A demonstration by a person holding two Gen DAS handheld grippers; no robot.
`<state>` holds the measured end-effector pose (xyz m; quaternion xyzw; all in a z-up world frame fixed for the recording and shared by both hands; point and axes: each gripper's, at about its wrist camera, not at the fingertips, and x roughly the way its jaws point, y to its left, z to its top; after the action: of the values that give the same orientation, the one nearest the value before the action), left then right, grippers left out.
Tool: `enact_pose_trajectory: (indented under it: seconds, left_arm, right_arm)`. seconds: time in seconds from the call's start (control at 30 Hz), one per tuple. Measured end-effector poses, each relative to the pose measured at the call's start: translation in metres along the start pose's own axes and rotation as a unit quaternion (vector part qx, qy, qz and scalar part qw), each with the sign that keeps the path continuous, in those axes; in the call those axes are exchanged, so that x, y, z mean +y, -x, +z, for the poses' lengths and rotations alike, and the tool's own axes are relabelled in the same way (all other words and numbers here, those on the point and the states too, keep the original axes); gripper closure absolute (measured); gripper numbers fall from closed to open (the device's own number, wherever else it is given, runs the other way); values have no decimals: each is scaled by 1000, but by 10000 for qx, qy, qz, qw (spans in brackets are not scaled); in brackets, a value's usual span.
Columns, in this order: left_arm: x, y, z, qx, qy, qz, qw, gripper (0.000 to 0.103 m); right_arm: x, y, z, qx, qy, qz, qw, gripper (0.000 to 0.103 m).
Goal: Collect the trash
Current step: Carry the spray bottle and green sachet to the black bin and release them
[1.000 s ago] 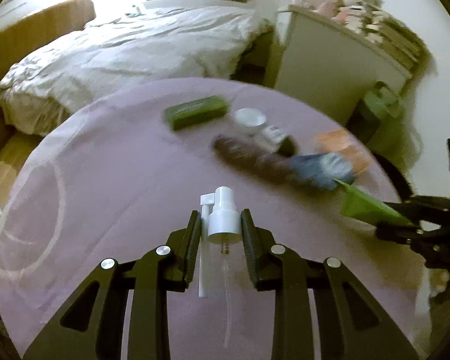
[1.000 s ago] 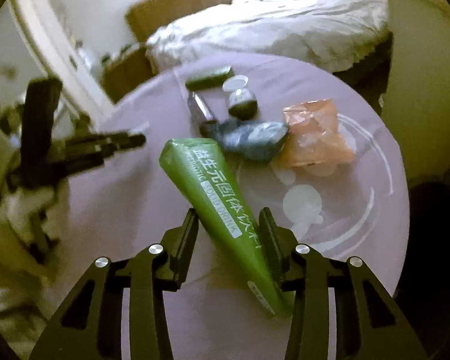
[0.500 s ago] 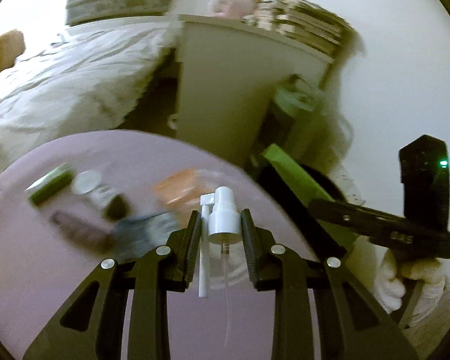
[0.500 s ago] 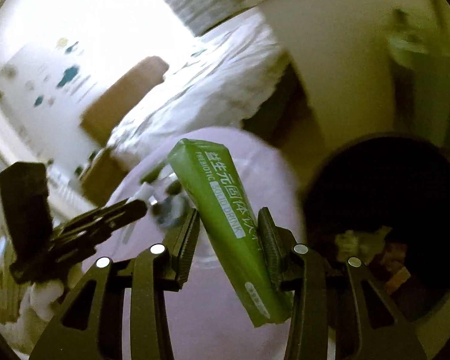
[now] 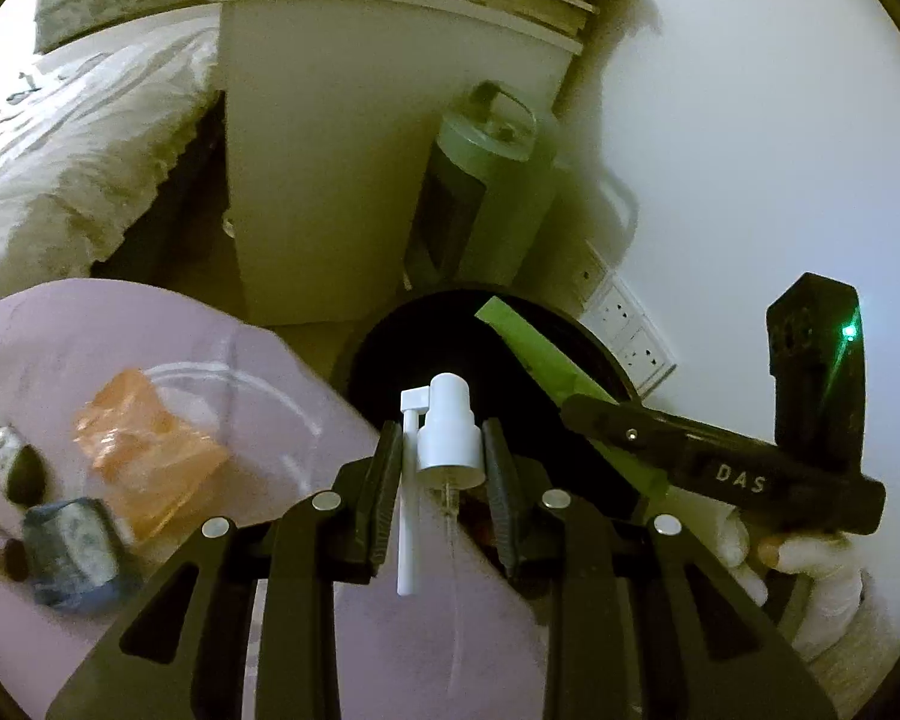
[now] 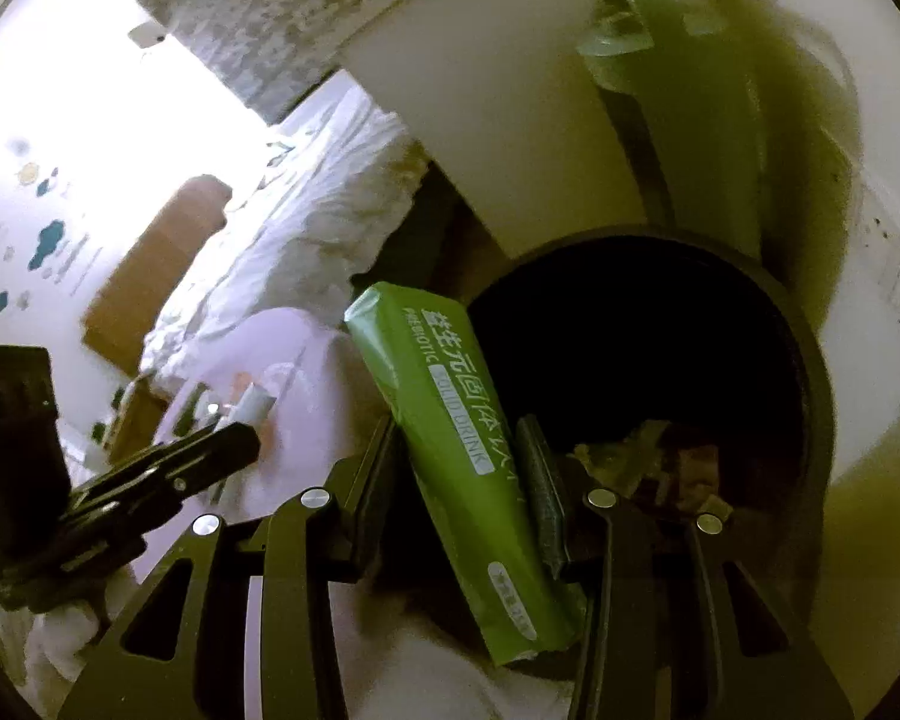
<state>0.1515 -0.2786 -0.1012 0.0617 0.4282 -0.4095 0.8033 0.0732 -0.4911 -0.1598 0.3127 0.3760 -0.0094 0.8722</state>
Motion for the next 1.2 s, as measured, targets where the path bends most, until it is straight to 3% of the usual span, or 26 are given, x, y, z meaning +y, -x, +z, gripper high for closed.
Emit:
enact_pose_trajectory:
  seconds: [0.67, 0.73, 0.77, 0.8, 0.93, 1.2]
  left_arm:
    - [-19, -24, 10, 163, -230, -138, 9995, 72]
    - [-21, -23, 10, 154, -257, -84, 9995, 54]
    - [-21, -21, 10, 110, -264, -26, 9996, 35]
    - [-22, -17, 10, 12, -267, 57, 9996, 24]
    - [-18, -5, 10, -170, -243, 164, 9994, 17]
    - [8, 17, 7, -375, -45, 476, 9982, 9]
  right_arm:
    - [-20, -5, -7, 50, -167, -266, 9995, 62]
    - [-17, -6, -6, 81, -158, -341, 9993, 55]
    - [-15, -7, -6, 90, -149, -373, 9992, 53]
    - [-14, -7, -6, 96, -140, -389, 9991, 50]
    - [-7, -9, -7, 79, -106, -423, 9990, 38]
    - [24, -20, -4, 157, 224, -251, 9993, 37]
